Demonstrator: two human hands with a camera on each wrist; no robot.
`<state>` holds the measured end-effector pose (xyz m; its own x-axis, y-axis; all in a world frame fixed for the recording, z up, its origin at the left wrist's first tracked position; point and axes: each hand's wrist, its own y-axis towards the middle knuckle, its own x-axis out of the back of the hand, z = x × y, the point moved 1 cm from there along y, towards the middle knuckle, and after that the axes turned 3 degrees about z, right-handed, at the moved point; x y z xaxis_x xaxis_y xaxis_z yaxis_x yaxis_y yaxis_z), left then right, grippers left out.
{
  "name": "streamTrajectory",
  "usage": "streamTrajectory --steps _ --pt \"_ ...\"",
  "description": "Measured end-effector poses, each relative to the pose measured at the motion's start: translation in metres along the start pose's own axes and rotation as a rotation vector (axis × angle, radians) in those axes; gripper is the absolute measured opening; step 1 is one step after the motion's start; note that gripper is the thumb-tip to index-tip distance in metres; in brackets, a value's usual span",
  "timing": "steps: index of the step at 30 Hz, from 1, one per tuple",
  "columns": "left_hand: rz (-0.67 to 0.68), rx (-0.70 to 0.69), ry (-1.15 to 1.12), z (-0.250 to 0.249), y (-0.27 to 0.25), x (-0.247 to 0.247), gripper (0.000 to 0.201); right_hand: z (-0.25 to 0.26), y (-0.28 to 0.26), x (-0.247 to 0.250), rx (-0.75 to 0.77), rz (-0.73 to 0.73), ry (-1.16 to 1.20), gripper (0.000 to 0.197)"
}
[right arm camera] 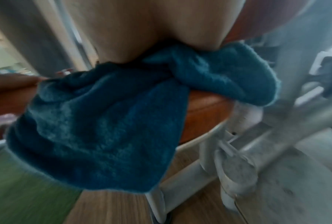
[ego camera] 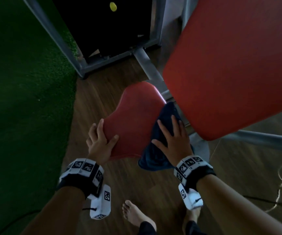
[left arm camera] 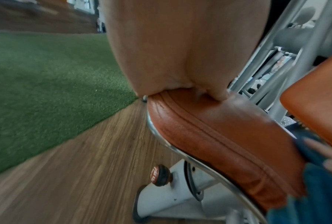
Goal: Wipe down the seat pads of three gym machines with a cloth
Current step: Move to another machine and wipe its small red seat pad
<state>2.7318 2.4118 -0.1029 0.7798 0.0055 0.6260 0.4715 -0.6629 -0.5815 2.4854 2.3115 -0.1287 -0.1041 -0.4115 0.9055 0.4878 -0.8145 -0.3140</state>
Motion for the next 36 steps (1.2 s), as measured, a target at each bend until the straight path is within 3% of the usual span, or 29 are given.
streamTrajectory --steps 4,8,13,16,19,21,26,30,36 --pt "0.019 0.005 -0.010 -0.001 -0.001 0.003 0.082 -0.001 -0.012 0.003 -0.287 -0.013 0.129 0.081" --pt "0.038 0.002 -0.017 0.000 0.000 0.004 0.083 -0.011 -0.018 0.003 -0.442 -0.011 0.256 0.082" --pt "0.029 -0.005 -0.024 0.000 0.000 0.004 0.083 -0.009 -0.031 -0.012 -0.780 -0.140 0.732 0.073" --pt "0.027 -0.004 -0.031 0.001 0.000 0.004 0.084 0.002 -0.039 -0.029 -0.892 -0.295 1.046 0.060" --pt "0.025 -0.010 -0.033 0.002 0.001 0.004 0.084 0.015 -0.045 -0.038 -0.956 -0.390 1.181 0.051" --pt "0.024 -0.009 -0.032 0.003 0.002 0.004 0.084 0.015 -0.045 -0.041 -0.980 -0.372 1.227 0.050" --pt "0.009 -0.004 -0.002 0.005 0.004 0.000 0.083 -0.025 -0.022 -0.037 -0.856 -0.196 1.141 0.077" --pt "0.017 0.000 0.003 0.007 0.007 -0.001 0.083 -0.038 -0.005 -0.006 -0.888 -0.191 1.118 0.052" --pt "0.021 0.010 -0.001 0.004 0.004 0.001 0.083 0.021 -0.047 -0.021 -0.946 -0.286 1.067 0.058"
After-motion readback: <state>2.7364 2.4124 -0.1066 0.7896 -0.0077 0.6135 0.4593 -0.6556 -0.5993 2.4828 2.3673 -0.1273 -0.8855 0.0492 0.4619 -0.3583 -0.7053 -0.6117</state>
